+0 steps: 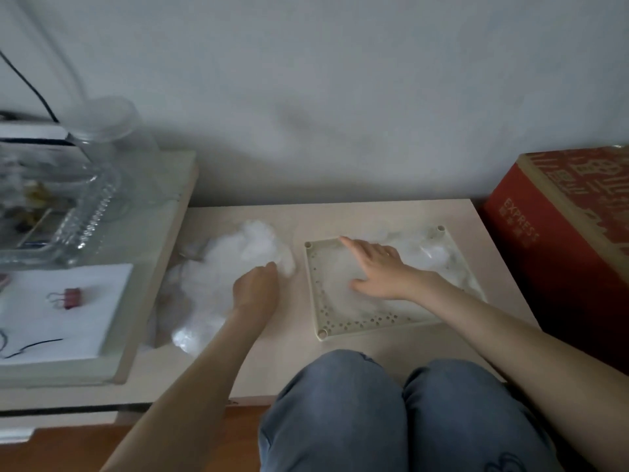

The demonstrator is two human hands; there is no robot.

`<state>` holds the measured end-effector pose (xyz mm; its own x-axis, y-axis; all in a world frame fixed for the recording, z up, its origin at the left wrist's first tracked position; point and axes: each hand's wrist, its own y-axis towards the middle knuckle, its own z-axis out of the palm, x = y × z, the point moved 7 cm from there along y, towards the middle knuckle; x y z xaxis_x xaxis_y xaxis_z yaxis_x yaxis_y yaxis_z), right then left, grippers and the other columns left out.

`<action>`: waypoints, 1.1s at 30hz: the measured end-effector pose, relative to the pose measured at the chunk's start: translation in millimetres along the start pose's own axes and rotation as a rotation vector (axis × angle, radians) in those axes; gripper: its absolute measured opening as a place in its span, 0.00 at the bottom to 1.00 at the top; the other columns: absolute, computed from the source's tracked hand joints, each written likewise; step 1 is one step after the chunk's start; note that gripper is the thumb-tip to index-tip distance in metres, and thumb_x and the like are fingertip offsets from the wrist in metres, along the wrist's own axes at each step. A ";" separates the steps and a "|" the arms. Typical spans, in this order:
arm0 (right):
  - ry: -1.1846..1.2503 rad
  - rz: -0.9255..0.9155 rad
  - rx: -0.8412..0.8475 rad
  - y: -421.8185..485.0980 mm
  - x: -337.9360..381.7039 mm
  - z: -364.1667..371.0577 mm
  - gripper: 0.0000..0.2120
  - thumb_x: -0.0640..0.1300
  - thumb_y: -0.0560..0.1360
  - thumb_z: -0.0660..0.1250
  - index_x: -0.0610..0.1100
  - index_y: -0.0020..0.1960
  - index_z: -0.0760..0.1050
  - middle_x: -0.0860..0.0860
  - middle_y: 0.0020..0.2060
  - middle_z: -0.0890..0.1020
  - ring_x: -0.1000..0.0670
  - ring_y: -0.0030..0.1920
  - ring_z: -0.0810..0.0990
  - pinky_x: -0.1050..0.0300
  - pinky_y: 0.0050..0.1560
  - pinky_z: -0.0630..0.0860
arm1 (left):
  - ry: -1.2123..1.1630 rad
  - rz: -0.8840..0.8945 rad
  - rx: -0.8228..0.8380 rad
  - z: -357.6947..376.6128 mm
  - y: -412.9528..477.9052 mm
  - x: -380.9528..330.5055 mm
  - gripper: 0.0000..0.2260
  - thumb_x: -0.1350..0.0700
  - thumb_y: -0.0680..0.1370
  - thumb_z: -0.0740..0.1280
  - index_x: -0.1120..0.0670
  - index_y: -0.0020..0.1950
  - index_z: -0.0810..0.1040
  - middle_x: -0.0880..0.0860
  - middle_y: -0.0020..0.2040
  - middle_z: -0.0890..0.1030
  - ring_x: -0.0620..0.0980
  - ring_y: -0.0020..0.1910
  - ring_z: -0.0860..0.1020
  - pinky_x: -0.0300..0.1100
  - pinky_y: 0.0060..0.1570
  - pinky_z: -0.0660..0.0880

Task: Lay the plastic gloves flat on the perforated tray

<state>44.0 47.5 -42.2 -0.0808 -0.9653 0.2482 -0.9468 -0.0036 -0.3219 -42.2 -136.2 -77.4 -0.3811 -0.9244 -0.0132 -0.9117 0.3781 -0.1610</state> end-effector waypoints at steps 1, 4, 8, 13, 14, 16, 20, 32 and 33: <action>0.004 -0.003 0.000 0.5 2.6 -2.1 0.39 0.51 0.78 0.60 0.51 0.78 0.38 0.49 0.77 0.52 0.44 0.75 0.55 0.48 0.73 0.50 | -0.016 -0.015 -0.011 -2.6 -1.2 1.7 0.10 0.63 0.80 0.56 0.56 0.57 0.74 0.54 0.50 0.81 0.55 0.49 0.80 0.42 0.38 0.69; 0.031 -0.004 0.001 1.4 7.9 -8.2 0.38 0.53 0.78 0.61 0.51 0.78 0.40 0.48 0.76 0.54 0.44 0.74 0.56 0.48 0.72 0.51 | -0.105 -0.075 -0.077 -15.8 -0.7 10.8 0.09 0.62 0.82 0.55 0.58 0.55 0.74 0.57 0.47 0.81 0.57 0.46 0.81 0.43 0.35 0.69; 0.084 0.014 0.014 2.4 11.0 -10.7 0.38 0.54 0.78 0.61 0.51 0.78 0.41 0.48 0.76 0.55 0.44 0.74 0.57 0.47 0.71 0.54 | -0.350 -0.189 -0.168 -34.7 -1.3 24.2 0.09 0.59 0.82 0.55 0.59 0.53 0.74 0.58 0.45 0.81 0.59 0.42 0.78 0.44 0.35 0.68; 0.356 0.023 0.045 4.0 15.4 -6.9 0.36 0.55 0.77 0.64 0.54 0.77 0.46 0.50 0.75 0.56 0.47 0.74 0.58 0.49 0.72 0.59 | -0.831 -0.258 -0.215 -48.5 -5.8 28.2 0.08 0.54 0.79 0.63 0.58 0.44 0.74 0.51 0.37 0.77 0.51 0.38 0.75 0.41 0.31 0.66; 0.469 0.035 0.051 4.7 16.1 -6.5 0.36 0.55 0.77 0.64 0.53 0.77 0.47 0.50 0.74 0.58 0.50 0.73 0.59 0.51 0.70 0.61 | -0.919 -0.264 -0.224 -54.6 -6.5 25.7 0.08 0.54 0.79 0.63 0.58 0.45 0.75 0.50 0.37 0.78 0.51 0.38 0.76 0.40 0.31 0.67; 0.723 0.079 0.051 5.7 16.0 -8.0 0.31 0.53 0.78 0.64 0.50 0.76 0.54 0.51 0.70 0.64 0.53 0.68 0.65 0.57 0.64 0.64 | -1.211 -0.266 -0.229 -69.1 -8.4 17.2 0.07 0.55 0.80 0.63 0.58 0.47 0.76 0.51 0.39 0.81 0.51 0.39 0.79 0.40 0.36 0.75; 1.324 0.161 0.041 11.9 10.4 -6.7 0.24 0.56 0.79 0.59 0.42 0.69 0.67 0.48 0.64 0.74 0.48 0.65 0.72 0.57 0.61 0.68 | -2.131 -0.144 0.022 -105.0 -7.9 -19.3 0.16 0.62 0.81 0.59 0.59 0.35 0.78 0.52 0.30 0.79 0.48 0.31 0.80 0.38 0.35 0.79; 2.007 -0.125 -0.037 4.0 -15.4 -34.0 0.30 0.55 0.59 0.81 0.42 0.57 0.81 0.44 0.55 0.82 0.45 0.56 0.81 0.54 0.55 0.77 | -2.461 -0.311 0.424 -72.0 12.3 -79.5 0.15 0.60 0.81 0.55 0.67 0.51 0.78 0.59 0.41 0.83 0.54 0.45 0.82 0.47 0.63 0.74; 1.967 -0.125 -0.036 1.6 -21.3 -32.9 0.29 0.54 0.58 0.82 0.42 0.54 0.82 0.44 0.53 0.83 0.46 0.54 0.82 0.55 0.53 0.78 | -2.422 -0.323 0.427 -65.0 13.5 -81.4 0.15 0.61 0.81 0.54 0.67 0.52 0.78 0.59 0.40 0.84 0.53 0.44 0.82 0.47 0.63 0.74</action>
<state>33.9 76.6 -17.9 -0.1752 0.6155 0.7684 -0.9764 -0.0085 -0.2158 -33.5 -52.6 -14.3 0.7134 0.5093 -0.4812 -0.7005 0.5341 -0.4733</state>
